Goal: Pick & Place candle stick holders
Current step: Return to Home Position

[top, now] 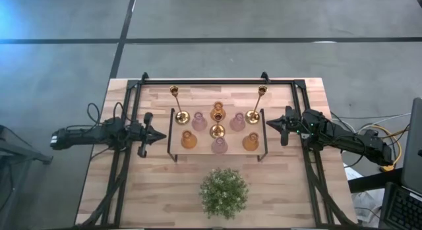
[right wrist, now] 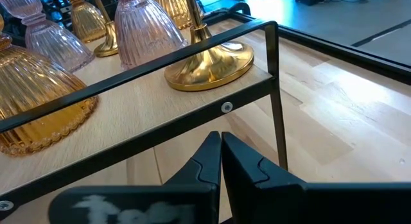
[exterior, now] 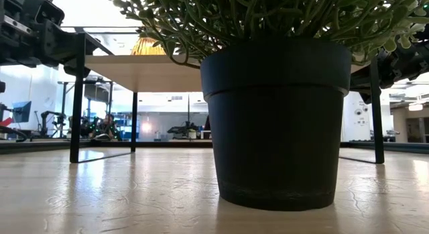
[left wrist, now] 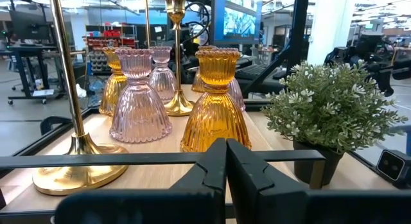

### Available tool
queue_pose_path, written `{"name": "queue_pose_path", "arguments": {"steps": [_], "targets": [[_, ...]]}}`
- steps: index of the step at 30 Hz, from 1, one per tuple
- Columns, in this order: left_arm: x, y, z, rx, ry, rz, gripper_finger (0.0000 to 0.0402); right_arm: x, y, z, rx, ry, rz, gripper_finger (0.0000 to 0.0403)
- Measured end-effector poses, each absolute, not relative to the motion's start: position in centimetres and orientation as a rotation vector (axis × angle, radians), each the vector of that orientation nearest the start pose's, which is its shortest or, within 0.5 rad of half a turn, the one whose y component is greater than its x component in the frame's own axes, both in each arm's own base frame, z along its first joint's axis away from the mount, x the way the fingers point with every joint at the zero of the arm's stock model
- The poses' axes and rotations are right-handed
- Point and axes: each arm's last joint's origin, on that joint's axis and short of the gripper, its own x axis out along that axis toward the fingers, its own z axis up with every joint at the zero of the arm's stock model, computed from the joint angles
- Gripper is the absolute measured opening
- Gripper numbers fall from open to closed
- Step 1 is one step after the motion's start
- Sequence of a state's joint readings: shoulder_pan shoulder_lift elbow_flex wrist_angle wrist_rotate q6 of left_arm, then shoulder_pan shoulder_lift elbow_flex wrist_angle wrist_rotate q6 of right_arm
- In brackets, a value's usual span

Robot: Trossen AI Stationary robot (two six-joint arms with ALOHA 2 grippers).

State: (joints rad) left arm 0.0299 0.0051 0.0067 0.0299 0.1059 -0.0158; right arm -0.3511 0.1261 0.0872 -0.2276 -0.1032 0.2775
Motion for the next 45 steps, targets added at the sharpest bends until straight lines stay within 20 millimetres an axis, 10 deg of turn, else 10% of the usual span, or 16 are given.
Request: {"name": "queue_pose_path", "arguments": {"steps": [45], "targets": [[9.8,0.0,16.8,-0.013,-0.029,-0.077,0.0014,9.1,-0.9,17.2,0.02,0.093,0.015,0.0008]]}}
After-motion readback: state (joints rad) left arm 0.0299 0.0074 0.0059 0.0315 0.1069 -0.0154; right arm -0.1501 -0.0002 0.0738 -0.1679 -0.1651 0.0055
